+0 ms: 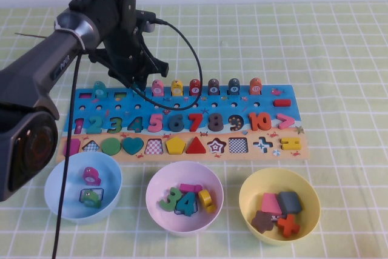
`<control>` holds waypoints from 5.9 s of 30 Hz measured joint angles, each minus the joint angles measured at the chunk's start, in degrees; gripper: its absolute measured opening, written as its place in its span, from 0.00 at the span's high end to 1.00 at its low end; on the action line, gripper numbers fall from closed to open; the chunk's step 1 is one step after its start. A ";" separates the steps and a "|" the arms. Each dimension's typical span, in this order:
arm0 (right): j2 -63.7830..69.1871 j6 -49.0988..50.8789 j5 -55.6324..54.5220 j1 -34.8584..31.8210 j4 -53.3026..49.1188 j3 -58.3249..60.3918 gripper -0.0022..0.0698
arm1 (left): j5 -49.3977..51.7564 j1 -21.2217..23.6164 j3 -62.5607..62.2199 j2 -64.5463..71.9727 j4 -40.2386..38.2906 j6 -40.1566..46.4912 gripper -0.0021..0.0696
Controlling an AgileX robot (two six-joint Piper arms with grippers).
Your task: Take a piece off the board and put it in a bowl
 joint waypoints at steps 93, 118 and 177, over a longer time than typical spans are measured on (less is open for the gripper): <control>0.00 0.00 0.13 0.00 0.00 0.00 0.99 | -20.68 -4.48 70.92 -46.87 7.54 -6.61 0.57; 0.00 0.00 0.13 0.00 0.00 0.00 0.99 | -40.97 -4.48 90.04 -93.45 7.75 -6.71 0.96; 0.00 0.00 0.13 0.00 0.00 0.00 0.99 | -50.39 10.79 125.44 -134.07 -1.59 -6.71 0.98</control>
